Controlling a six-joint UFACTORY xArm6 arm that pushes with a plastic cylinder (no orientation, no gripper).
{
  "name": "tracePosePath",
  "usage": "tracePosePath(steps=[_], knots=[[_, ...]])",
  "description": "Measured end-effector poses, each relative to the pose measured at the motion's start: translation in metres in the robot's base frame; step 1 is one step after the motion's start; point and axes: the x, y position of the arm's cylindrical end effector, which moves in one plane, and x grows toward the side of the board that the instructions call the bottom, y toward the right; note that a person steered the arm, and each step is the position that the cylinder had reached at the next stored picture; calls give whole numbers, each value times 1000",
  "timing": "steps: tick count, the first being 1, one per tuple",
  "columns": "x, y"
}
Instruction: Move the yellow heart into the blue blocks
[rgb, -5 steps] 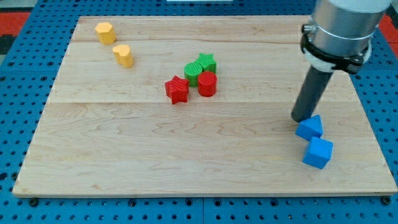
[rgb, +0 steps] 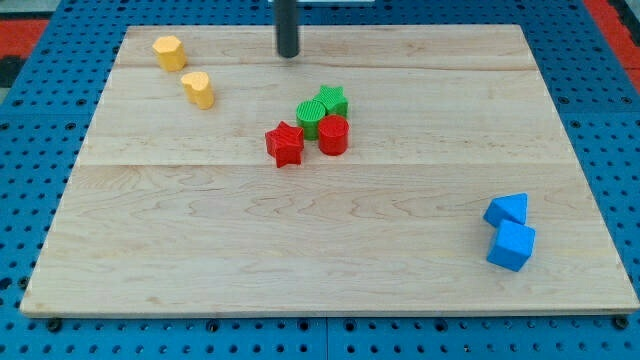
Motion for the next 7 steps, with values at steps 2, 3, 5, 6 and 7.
tracePosePath(steps=[2,3,5,6,7], knots=[[1,-82],[29,-90],[84,-83],[156,-70],[196,-33]])
